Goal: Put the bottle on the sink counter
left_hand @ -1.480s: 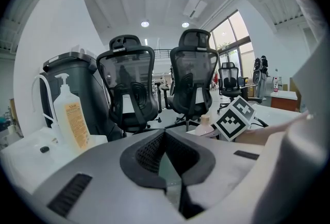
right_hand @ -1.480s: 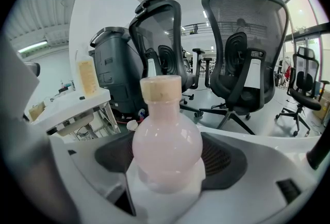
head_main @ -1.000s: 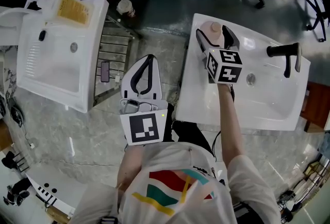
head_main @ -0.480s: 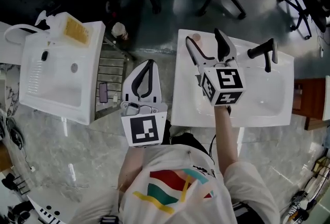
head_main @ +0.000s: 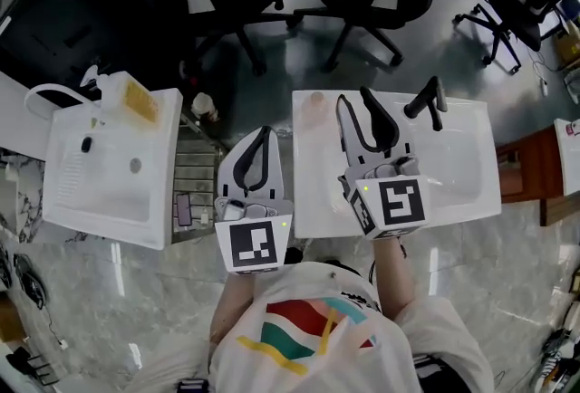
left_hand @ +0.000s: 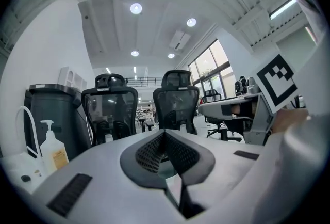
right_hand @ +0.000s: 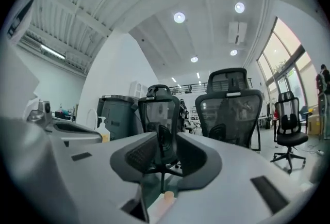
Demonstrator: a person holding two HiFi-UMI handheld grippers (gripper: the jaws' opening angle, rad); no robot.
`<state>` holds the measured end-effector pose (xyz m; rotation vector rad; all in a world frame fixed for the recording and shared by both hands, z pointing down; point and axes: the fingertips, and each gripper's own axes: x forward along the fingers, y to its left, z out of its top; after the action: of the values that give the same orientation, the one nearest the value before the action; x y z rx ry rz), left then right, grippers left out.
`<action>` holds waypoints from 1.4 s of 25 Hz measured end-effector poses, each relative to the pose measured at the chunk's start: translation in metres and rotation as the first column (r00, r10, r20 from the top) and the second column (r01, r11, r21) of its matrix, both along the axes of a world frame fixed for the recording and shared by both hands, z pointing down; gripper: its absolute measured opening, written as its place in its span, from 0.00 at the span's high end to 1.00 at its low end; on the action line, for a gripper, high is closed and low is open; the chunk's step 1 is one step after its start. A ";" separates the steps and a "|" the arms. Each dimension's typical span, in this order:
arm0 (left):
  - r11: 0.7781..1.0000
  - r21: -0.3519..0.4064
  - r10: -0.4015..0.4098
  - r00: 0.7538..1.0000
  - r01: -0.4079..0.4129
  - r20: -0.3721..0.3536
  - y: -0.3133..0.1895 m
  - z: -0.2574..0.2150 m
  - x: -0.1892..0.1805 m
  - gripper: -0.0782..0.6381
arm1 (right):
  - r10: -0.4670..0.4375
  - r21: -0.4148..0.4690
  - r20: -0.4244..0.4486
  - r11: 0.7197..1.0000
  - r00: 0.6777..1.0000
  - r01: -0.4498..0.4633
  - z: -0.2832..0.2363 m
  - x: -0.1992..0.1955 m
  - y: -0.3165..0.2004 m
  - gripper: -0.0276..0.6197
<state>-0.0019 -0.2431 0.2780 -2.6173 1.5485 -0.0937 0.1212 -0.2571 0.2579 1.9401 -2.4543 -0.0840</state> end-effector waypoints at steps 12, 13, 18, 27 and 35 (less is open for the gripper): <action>0.993 0.099 0.065 0.997 -0.060 -0.046 0.036 -0.053 0.026 0.87 | 0.102 0.053 -0.057 0.994 0.993 -0.100 -0.024 0.026 0.076 0.89; 0.993 0.102 0.069 0.996 -0.064 -0.053 0.040 -0.054 0.027 0.87 | 0.110 0.057 -0.058 0.993 0.992 -0.107 -0.023 0.028 0.081 0.90; 0.991 0.115 0.077 0.995 -0.070 -0.057 0.050 -0.055 0.033 0.87 | 0.107 0.056 -0.078 0.993 0.991 -0.102 -0.018 0.032 0.096 0.94; 0.988 0.129 0.088 0.994 -0.080 -0.058 0.064 -0.061 0.044 0.87 | 0.089 0.038 -0.075 0.996 0.993 -0.087 -0.012 0.033 0.109 0.94; 0.989 0.121 0.088 0.994 -0.081 -0.059 0.070 -0.062 0.045 0.87 | 0.106 0.024 -0.063 0.994 0.992 -0.105 -0.010 0.039 0.110 0.94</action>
<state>0.0429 -0.1728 0.2162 -2.6114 1.4123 0.0868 0.1602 -0.1469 0.2479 2.0378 -2.3156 -0.1683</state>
